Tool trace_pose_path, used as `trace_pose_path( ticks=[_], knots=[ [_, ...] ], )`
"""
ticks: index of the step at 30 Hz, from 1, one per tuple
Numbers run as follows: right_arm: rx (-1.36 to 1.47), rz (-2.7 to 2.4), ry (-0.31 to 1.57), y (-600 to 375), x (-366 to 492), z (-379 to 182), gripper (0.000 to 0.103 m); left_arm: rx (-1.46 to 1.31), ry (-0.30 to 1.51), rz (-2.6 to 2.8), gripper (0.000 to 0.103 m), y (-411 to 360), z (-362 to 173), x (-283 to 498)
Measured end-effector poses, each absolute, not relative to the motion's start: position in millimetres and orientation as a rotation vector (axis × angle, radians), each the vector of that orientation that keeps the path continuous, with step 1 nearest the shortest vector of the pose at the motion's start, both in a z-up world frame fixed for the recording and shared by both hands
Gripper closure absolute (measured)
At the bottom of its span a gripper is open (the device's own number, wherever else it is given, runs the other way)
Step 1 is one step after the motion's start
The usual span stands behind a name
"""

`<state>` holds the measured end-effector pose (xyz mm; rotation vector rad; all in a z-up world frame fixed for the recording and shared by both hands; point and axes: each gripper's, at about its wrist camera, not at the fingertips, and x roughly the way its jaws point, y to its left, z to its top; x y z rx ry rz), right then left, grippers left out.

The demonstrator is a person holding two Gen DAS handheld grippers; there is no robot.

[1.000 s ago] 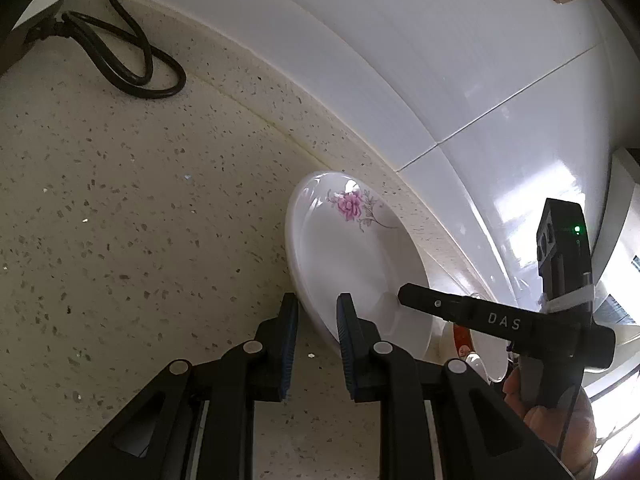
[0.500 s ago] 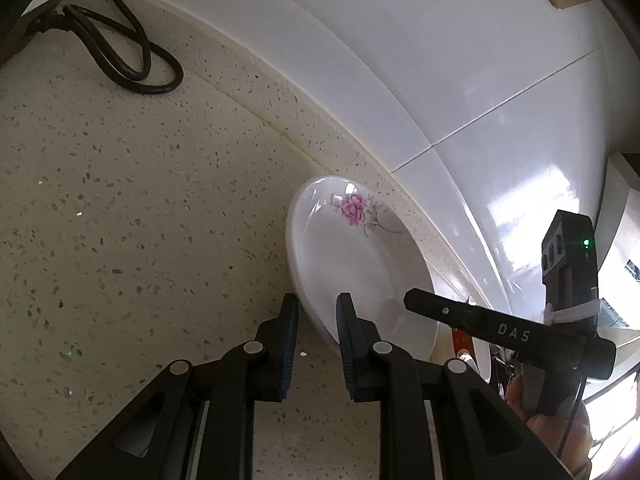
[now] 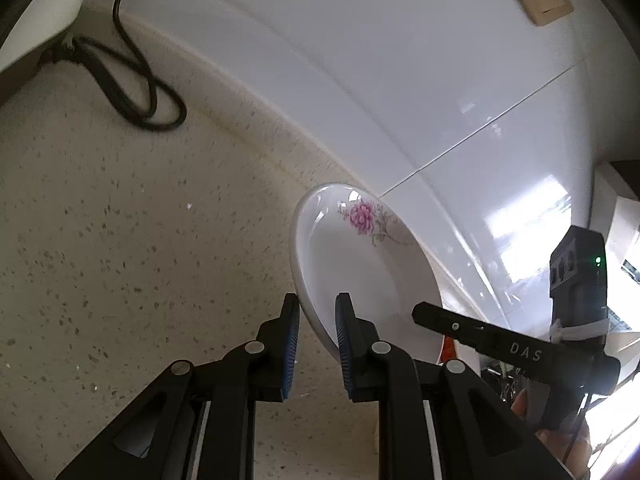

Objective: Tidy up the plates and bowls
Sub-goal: 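Carry the small plate with both grippers toward the plate stack by the rice cooker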

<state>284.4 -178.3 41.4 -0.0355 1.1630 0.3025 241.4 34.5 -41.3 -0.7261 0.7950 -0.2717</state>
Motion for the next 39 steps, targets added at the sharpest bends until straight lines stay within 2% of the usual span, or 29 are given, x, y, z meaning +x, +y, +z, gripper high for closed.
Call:
trace_pose_path(
  ticks=[23, 39],
  knots=[
    [0.113, 0.455, 1.061, -172.3, 200.4, 78.2, 0.078, -0.723, 0.763, -0.207, 0.086, 63.7, 15.9, 167.1],
    [0.089, 0.546, 1.031, -149.8, 103.7, 86.2, 0.078, -0.729, 0.722, -0.156, 0.086, 81.3, 20.9, 51.5]
  ],
)
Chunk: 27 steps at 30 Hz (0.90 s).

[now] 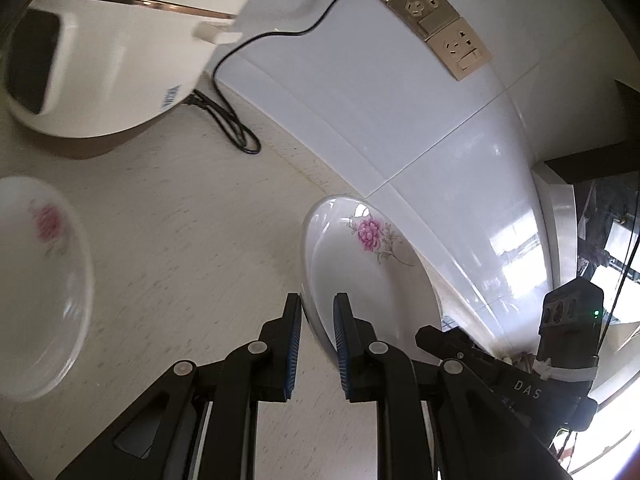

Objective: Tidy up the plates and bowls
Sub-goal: 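Carry the small plate with both grippers toward the plate stack by the rice cooker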

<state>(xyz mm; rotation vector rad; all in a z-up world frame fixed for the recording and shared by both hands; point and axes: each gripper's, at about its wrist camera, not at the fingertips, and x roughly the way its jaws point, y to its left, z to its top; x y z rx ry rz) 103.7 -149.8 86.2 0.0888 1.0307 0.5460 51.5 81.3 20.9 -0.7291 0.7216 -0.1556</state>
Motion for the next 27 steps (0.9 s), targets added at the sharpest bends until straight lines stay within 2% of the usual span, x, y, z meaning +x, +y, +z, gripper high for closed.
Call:
trace_pose_path(
  ticks=[27],
  knots=[
    [0.076, 0.788, 1.099, -48.5, 42.8, 27.5, 0.077, -0.758, 0.711, 0.069, 0.086, 167.3, 7.9, -51.8]
  ],
)
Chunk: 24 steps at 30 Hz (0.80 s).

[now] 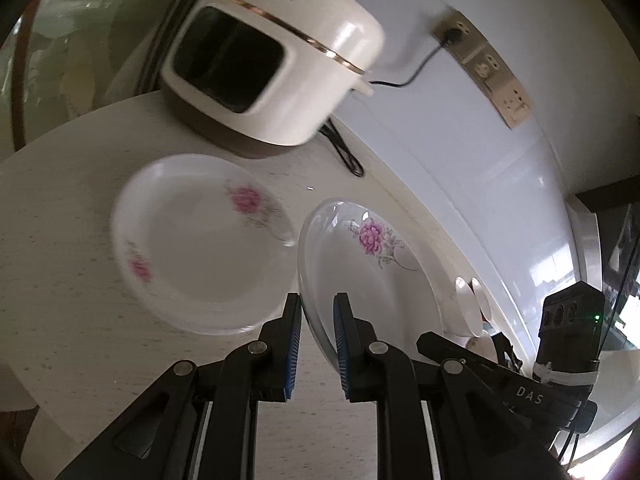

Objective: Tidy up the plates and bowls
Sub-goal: 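Carry the small plate with both grippers toward the plate stack by the rice cooker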

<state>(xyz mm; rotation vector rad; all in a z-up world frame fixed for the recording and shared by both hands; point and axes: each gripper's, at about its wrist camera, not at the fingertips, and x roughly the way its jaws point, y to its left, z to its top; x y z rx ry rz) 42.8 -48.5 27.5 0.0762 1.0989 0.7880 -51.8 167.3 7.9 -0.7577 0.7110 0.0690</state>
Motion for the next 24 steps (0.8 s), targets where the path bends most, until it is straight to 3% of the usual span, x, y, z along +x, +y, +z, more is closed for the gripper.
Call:
trace_pose_path(
  ticks=[24],
  knots=[
    [-0.036, 0.871, 1.208, 47.0, 43.3, 7.8, 0.075, -0.893, 0.745, 0.222, 0.086, 237.7, -20.1, -79.8]
  ],
)
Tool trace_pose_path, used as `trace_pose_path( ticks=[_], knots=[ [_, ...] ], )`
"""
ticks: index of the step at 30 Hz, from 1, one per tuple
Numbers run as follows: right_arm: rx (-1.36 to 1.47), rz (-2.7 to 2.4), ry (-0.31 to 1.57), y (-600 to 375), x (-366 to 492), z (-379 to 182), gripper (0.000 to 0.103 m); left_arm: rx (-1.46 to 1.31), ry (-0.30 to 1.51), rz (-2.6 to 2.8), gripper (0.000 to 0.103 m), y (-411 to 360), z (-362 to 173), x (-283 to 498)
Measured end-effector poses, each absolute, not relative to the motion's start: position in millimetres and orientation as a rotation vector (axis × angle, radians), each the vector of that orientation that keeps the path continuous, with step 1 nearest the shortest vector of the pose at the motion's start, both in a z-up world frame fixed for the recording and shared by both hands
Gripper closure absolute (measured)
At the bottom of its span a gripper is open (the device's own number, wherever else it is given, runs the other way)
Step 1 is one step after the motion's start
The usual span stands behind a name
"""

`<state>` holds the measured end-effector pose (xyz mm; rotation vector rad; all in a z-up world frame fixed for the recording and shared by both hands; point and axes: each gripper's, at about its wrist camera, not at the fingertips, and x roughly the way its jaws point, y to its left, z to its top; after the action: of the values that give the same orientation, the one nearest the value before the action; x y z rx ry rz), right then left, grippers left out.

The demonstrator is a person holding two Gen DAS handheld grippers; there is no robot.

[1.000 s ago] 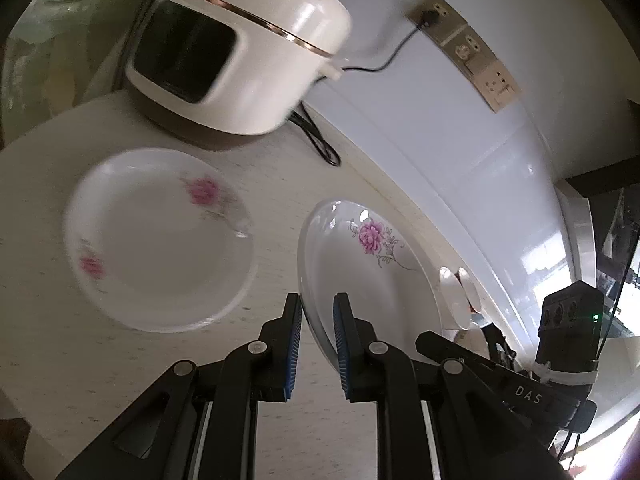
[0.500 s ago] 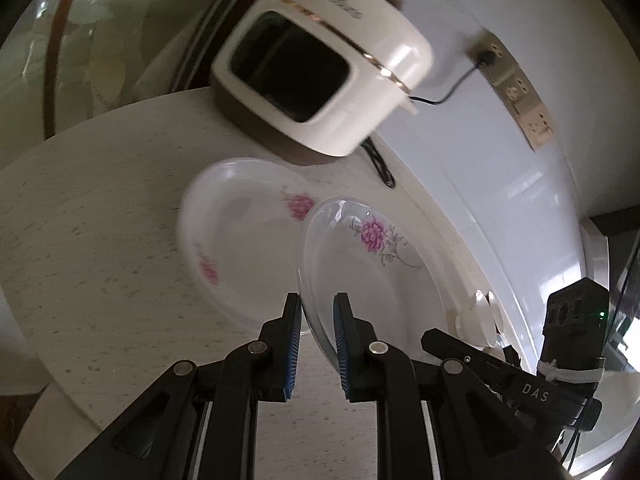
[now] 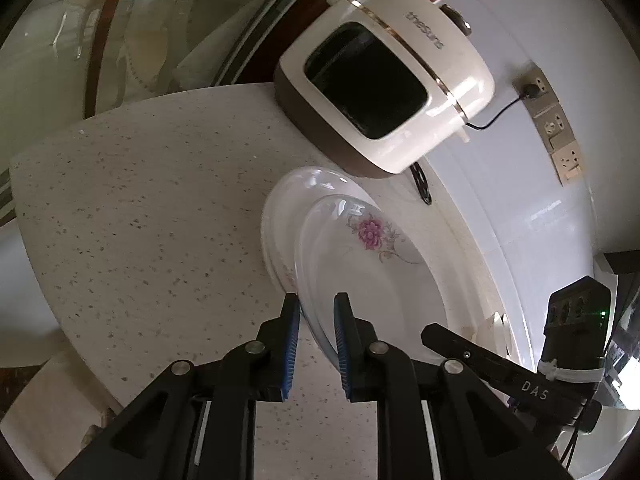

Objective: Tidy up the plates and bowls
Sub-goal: 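Carry the small plate with both grippers toward the plate stack by the rice cooker, then lower the small plate with both grippers onto the plate stack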

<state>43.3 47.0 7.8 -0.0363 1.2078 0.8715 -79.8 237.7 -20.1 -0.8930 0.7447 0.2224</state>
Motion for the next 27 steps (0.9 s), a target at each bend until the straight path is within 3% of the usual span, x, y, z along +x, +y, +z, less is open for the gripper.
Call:
trace_pose_path(
  ticks=[27],
  knots=[
    [-0.061, 0.845, 1.215, 59.3, 44.4, 1.7, 0.074, -0.791, 0.772, 0.25, 0.075, 240.3, -17.5, -64.6]
  ],
)
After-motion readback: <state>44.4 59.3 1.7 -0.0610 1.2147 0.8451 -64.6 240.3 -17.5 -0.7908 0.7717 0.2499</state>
